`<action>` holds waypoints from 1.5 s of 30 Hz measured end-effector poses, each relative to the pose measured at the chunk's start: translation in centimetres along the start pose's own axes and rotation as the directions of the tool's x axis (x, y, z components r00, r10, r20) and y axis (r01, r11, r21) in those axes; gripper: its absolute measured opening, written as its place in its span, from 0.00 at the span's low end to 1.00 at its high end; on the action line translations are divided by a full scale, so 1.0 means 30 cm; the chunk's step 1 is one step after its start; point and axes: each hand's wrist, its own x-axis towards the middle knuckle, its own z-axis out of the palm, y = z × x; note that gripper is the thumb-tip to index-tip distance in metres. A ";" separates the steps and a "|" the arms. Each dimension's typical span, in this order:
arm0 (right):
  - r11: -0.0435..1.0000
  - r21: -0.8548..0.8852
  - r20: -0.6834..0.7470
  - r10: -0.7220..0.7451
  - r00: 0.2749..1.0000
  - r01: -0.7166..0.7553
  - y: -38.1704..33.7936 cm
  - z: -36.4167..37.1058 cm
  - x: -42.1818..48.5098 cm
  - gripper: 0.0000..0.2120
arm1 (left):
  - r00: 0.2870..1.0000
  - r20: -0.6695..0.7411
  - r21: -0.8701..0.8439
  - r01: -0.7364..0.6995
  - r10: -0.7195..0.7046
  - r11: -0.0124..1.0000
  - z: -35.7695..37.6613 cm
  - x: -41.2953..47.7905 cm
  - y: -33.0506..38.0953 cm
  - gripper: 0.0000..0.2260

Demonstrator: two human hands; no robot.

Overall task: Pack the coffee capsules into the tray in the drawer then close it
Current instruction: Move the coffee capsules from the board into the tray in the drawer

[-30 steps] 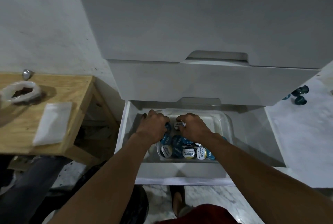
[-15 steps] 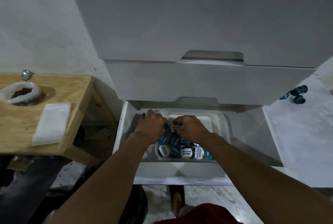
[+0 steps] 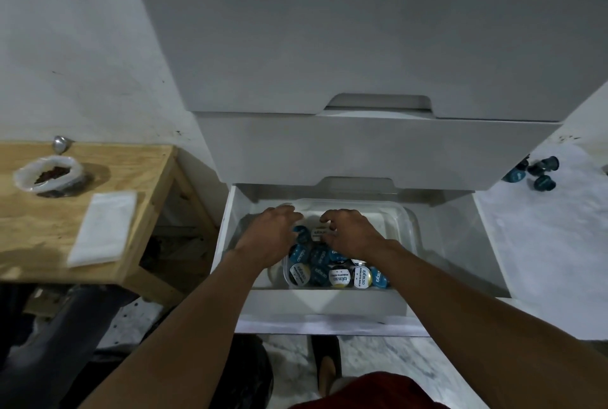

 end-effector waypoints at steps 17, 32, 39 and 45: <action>0.980 -0.071 -0.384 0.143 0.912 -0.183 0.168 -0.229 -0.399 0.17 | 0.972 -0.069 -0.037 -0.226 0.223 0.974 -0.035 -0.041 0.354 0.15; 0.939 0.081 -0.566 0.319 0.760 -0.334 0.817 -0.515 -0.687 0.15 | 0.841 -0.158 -0.043 -0.529 0.517 0.848 0.120 0.243 1.120 0.15; 0.954 0.066 -0.530 0.281 0.800 -0.291 1.231 -0.689 -0.678 0.15 | 0.897 -0.142 -0.052 -0.428 0.418 0.902 0.283 0.477 1.453 0.16; 0.973 0.005 -0.461 0.206 0.863 -0.230 1.447 -0.814 -0.603 0.16 | 0.939 -0.204 -0.051 -0.294 0.278 0.955 0.359 0.589 1.603 0.16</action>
